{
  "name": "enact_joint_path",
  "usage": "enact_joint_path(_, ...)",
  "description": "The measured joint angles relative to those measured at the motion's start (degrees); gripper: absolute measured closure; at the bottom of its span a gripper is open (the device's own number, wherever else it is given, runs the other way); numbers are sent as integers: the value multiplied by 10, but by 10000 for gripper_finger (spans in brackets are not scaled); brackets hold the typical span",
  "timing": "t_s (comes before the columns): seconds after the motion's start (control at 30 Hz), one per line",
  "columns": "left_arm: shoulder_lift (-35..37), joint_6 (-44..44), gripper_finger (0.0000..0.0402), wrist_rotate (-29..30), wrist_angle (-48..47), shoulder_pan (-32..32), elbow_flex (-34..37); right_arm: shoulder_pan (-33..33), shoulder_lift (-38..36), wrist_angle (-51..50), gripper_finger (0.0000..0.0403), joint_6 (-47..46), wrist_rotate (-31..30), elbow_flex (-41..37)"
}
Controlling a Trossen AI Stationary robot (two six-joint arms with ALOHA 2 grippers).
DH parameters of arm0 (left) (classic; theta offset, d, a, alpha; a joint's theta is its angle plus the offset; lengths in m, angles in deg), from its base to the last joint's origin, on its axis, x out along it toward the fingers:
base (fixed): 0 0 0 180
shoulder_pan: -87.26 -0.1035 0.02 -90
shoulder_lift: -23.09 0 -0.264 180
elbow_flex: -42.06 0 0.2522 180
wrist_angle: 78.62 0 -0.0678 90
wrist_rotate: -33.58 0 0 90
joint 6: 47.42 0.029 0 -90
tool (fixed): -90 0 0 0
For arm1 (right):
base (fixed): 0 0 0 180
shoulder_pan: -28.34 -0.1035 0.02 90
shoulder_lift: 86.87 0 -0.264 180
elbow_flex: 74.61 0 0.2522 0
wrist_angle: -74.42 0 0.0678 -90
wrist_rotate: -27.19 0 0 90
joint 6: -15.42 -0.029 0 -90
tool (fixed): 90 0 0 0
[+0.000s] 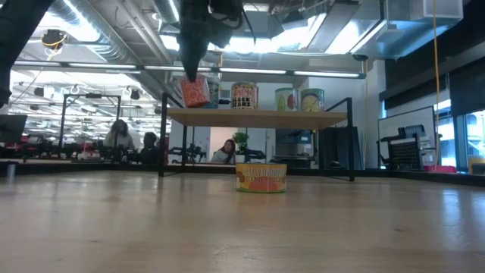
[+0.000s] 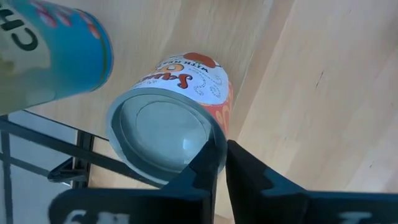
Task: Pick and place cans onto a shelf
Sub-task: Put the canned tomato sauce on the shelf, then put the canned tuna on the shelf
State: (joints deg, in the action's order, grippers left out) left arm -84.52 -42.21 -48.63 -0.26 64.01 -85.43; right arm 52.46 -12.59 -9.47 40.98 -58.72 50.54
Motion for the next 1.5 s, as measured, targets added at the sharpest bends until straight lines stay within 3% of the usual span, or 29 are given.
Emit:
enact_joint_path(0.3,-2,-2,343,2,4,4,0,0,0,0,398,0,0,0)
enact_joint_path(0.53,-2,-6,338,9,-1,4,-8,0,0,0,398,0,0,0)
enact_joint_path(0.77,0,-45,337,-1,-22,23,-122,0,0,-10,398,1,0,0)
enact_joint_path(1.0,1,-83,337,-98,-21,72,-203,0,3,-95,398,-11,42,0)
enact_joint_path(1.17,1,-111,337,-138,-21,113,-192,0,3,-115,398,-39,51,-10)
enact_joint_path(1.5,0,-89,337,-143,45,202,-101,0,2,-121,398,-40,51,-10)
